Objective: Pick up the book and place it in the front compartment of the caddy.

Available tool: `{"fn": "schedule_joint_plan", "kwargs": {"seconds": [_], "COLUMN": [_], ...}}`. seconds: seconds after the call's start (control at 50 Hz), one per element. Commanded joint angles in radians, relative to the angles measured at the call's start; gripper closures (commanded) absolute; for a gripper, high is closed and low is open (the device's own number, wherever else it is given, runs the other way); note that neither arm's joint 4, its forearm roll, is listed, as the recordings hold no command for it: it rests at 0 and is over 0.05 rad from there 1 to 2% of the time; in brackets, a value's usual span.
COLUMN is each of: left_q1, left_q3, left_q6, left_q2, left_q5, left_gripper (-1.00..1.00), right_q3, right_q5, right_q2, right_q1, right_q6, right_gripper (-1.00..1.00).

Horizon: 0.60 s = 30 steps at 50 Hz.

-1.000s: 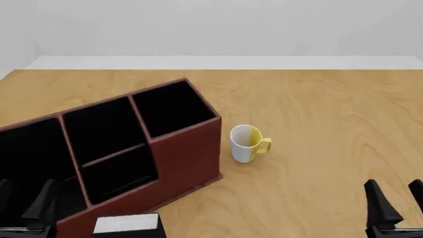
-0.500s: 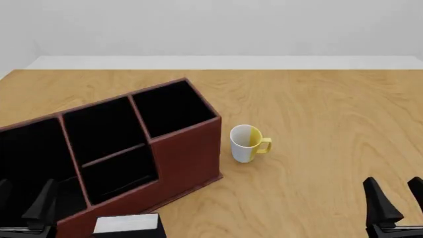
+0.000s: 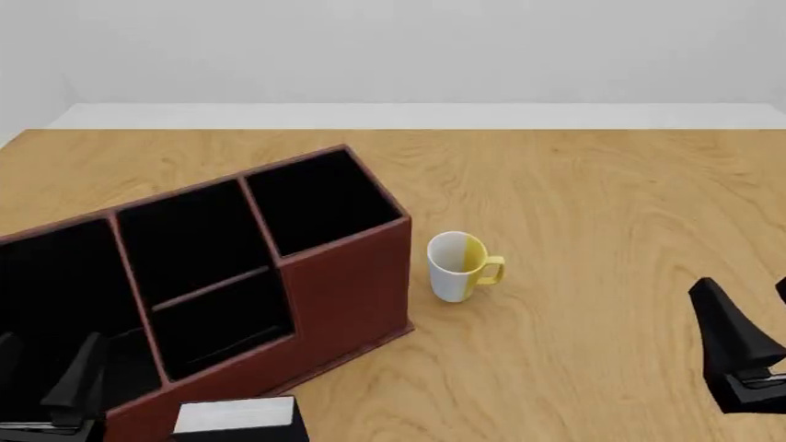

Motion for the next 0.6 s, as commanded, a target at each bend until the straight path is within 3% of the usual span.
{"fn": "schedule_joint_plan", "kwargs": {"seconds": [0.02,0.22,0.26,0.28,0.46,0.6], "left_q1": [0.0,0.0,0.0,0.0,0.0,0.0], "left_q3": [0.0,0.0,0.0,0.0,0.0,0.0], "left_q6": [0.0,0.0,0.0,0.0,0.0,0.0], "left_q2": [0.0,0.0,0.0,0.0,0.0,0.0], "left_q5": [0.0,0.0,0.0,0.0,0.0,0.0], "left_gripper": [-1.0,-1.0,-1.0,-1.0,-1.0,-1.0], "right_q3": [-0.227,-0.495,-0.553,-0.602,-0.851,-1.012], "right_q5": [0.076,0.21,0.234,0.26,0.421,0.547], "right_q2": [0.115,0.308,0.334,0.365,0.507,0.625], "right_q1": [0.082,0.196,0.237,0.257,0.436,0.546], "right_q6": [-0.022,0.0,-0.025,-0.005,-0.094,-0.109], "right_gripper": [-1.0,-1.0,-1.0,-1.0,-1.0,-1.0]}}
